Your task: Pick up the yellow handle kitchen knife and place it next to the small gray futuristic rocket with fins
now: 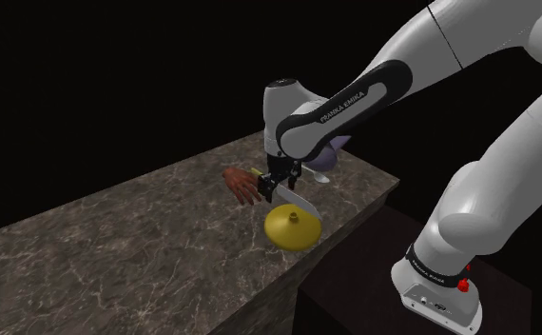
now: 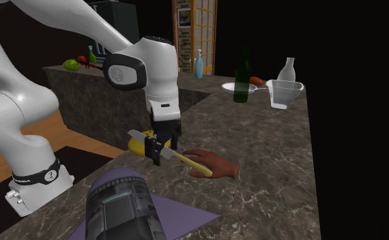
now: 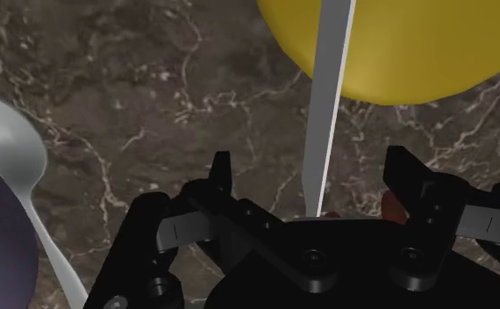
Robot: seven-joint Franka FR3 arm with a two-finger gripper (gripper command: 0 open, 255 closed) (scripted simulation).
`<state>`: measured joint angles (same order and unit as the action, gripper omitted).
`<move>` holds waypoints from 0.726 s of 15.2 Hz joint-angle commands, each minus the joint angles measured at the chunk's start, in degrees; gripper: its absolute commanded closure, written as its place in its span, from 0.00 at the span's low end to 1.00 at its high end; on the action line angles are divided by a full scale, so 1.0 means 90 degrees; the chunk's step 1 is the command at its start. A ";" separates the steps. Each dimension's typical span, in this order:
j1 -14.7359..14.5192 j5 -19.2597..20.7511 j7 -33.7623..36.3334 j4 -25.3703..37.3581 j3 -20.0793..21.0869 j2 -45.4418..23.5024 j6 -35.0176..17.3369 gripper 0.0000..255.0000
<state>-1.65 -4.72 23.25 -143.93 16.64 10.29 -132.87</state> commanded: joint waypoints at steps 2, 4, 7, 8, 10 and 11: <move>-0.0010 -0.0056 -0.0049 0.0210 -0.0038 0.0280 0.0485 0.00; -0.0015 -0.0088 -0.0083 0.0420 -0.0075 0.0498 0.0908 0.00; -0.0015 -0.0088 -0.0082 0.0420 -0.0075 0.0498 0.0908 0.00; -0.0015 -0.0088 -0.0082 0.0420 -0.0075 0.0498 0.0908 0.00; -0.0015 -0.0088 -0.0082 0.0420 -0.0075 0.0498 0.0908 0.00; -0.0015 -0.0088 -0.0082 0.0420 -0.0075 0.0498 0.0908 0.00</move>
<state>-1.79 -5.52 22.51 -140.16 15.96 14.76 -124.71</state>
